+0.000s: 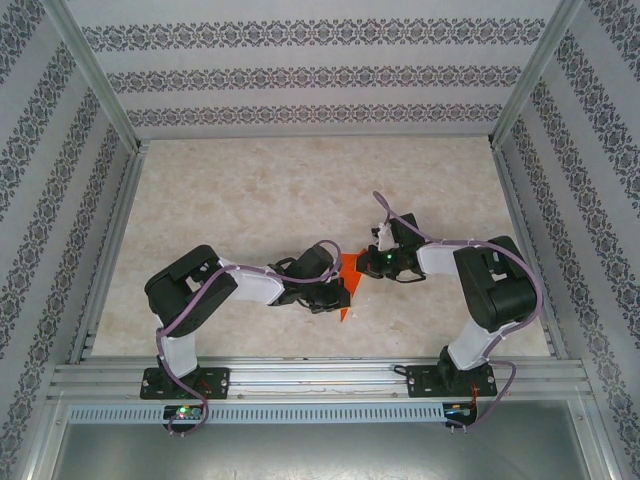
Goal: Fold a paper plane with a square sheet of paper (fold left side to right side)
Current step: Fold the wing for the fifth time at the center of the table.
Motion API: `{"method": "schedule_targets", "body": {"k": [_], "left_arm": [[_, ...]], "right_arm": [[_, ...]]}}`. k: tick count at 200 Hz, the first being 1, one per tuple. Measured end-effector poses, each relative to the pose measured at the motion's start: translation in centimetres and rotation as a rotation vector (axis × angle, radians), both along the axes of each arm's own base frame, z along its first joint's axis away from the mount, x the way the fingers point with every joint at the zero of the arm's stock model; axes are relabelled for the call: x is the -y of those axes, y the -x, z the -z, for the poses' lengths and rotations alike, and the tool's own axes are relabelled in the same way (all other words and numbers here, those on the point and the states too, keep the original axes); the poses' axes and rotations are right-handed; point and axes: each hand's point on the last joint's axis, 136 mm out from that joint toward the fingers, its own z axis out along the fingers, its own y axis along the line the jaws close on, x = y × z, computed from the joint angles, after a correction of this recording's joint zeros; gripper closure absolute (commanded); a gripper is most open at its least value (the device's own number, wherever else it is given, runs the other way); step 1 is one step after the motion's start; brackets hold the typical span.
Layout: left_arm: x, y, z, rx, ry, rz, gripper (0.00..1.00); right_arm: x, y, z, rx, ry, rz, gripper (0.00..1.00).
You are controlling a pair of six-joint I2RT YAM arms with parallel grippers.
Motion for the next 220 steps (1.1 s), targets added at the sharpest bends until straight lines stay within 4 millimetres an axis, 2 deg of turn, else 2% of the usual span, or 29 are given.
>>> {"method": "schedule_targets", "body": {"k": [34, 95, 163, 220], "left_arm": [[0.0, -0.1, 0.0, 0.004, -0.002, -0.004, 1.00], [0.0, -0.1, 0.0, 0.004, -0.002, -0.004, 1.00], [0.0, -0.2, 0.0, 0.007, -0.001, -0.006, 1.00], [0.0, 0.0, 0.0, 0.002, 0.001, -0.001, 1.00]], "right_arm": [[0.3, -0.6, 0.0, -0.007, -0.007, 0.007, 1.00], [2.0, -3.4, -0.1, 0.032, 0.031, 0.066, 1.00], [2.1, -3.9, -0.1, 0.004, 0.024, 0.053, 1.00], [4.7, -6.9, -1.1, 0.071, 0.089, 0.132, 1.00]]}}
